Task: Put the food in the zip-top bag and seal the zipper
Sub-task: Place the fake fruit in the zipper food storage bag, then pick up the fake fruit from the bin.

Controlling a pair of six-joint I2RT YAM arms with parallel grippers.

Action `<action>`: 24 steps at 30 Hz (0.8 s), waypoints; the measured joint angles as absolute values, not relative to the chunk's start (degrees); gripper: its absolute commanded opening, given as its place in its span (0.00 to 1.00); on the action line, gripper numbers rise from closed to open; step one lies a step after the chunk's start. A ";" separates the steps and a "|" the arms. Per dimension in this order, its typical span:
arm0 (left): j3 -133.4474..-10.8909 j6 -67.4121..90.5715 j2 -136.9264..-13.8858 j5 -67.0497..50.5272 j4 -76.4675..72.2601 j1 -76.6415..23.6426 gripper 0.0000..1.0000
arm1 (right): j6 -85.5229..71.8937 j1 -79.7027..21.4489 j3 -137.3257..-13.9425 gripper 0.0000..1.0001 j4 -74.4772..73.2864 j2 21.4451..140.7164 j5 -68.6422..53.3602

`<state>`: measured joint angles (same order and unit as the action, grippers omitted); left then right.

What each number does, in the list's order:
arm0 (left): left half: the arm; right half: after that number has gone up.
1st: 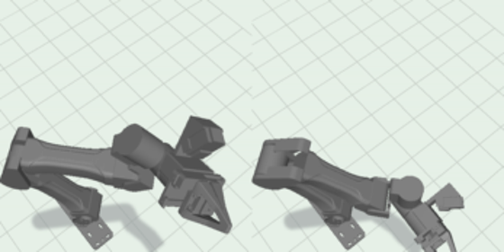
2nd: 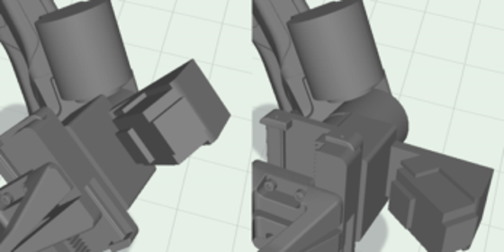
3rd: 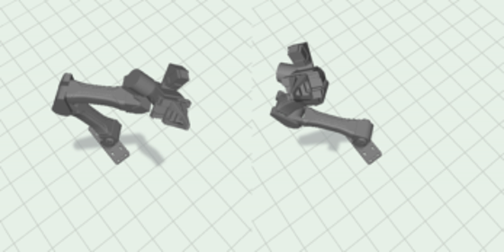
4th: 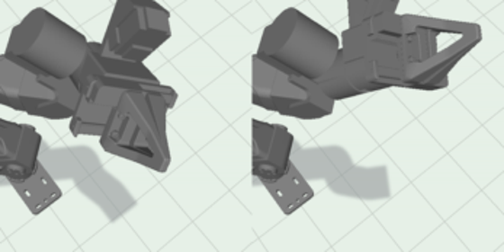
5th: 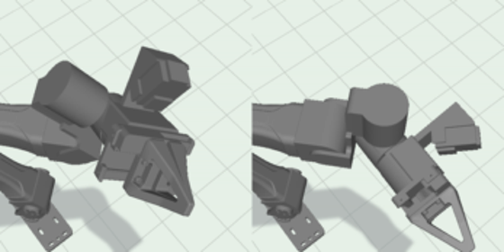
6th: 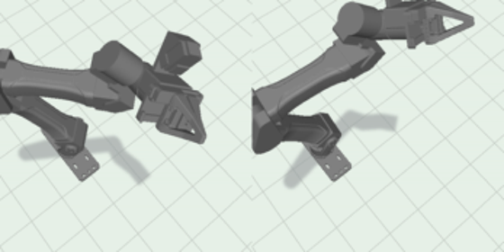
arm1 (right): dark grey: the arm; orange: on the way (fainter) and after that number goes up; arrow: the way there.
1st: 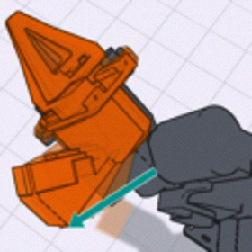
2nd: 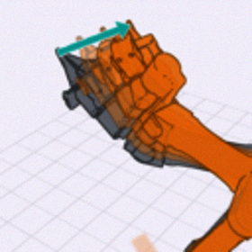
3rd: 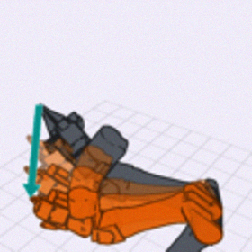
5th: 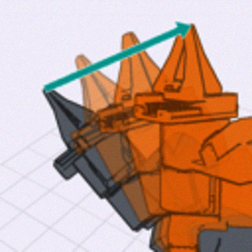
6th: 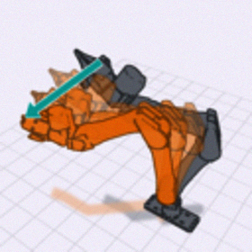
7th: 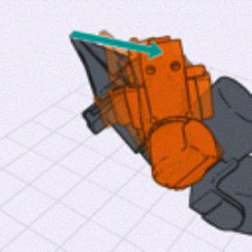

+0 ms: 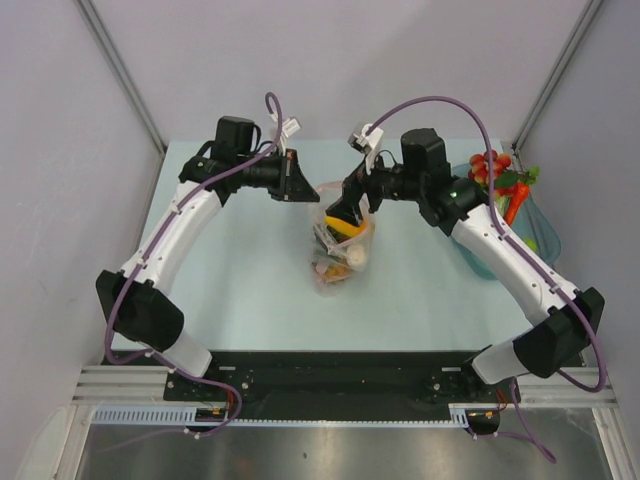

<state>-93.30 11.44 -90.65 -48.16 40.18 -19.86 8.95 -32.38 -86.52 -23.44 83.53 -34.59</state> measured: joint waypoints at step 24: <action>-88.90 12.01 -89.17 -48.23 37.67 -19.90 0.00 | 24.97 23.31 -86.19 0.77 -49.43 86.78 -26.81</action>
